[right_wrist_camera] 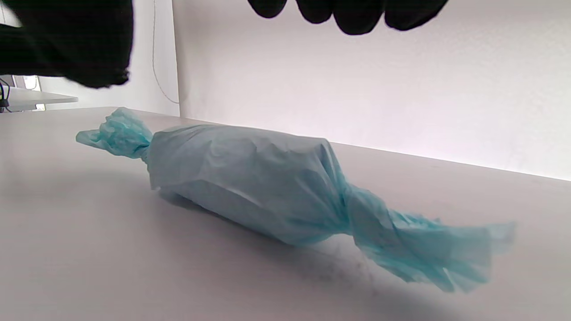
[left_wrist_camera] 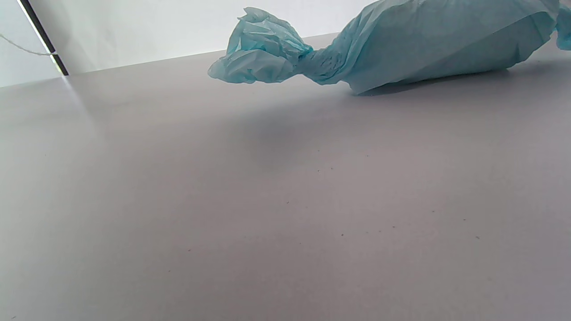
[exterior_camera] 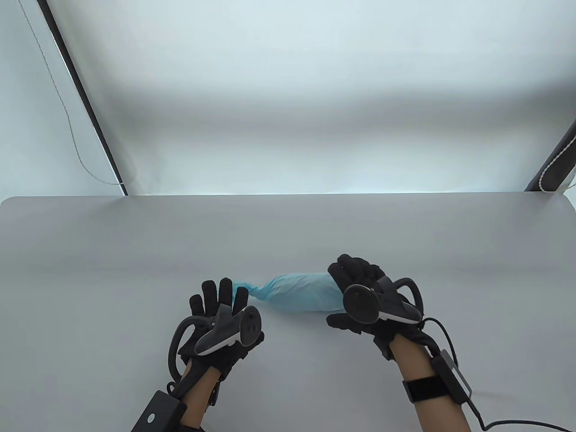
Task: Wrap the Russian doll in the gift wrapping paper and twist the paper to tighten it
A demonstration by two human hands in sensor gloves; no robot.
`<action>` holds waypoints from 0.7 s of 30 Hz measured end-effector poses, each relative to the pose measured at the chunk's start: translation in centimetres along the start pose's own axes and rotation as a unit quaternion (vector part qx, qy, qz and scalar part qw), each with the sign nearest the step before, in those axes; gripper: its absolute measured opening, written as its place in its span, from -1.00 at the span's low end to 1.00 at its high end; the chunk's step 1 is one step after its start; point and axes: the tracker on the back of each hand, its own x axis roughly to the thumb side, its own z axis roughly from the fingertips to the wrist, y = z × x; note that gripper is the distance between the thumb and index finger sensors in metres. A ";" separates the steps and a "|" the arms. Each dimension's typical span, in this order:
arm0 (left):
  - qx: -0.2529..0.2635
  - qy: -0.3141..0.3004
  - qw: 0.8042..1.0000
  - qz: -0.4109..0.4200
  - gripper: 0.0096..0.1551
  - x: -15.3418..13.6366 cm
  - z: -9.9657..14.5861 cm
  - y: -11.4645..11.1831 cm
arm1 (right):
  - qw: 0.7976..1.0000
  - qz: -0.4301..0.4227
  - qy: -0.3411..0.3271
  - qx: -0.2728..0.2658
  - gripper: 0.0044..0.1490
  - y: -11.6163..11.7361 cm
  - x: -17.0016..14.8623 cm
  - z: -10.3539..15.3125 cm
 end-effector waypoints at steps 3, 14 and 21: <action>0.015 -0.014 1.000 0.007 0.19 0.2 0.0 0.1 | 0.999 0.000 0.038 -0.014 0.28 -0.1 -1.2 2.9; 0.016 0.002 1.000 0.019 0.16 -0.1 -0.3 0.0 | 0.994 -0.017 0.106 -0.009 0.24 4.0 -4.4 4.8; 0.022 0.014 0.999 0.032 0.15 -0.8 0.0 0.4 | 0.993 -0.028 0.116 0.016 0.28 4.9 -5.3 5.3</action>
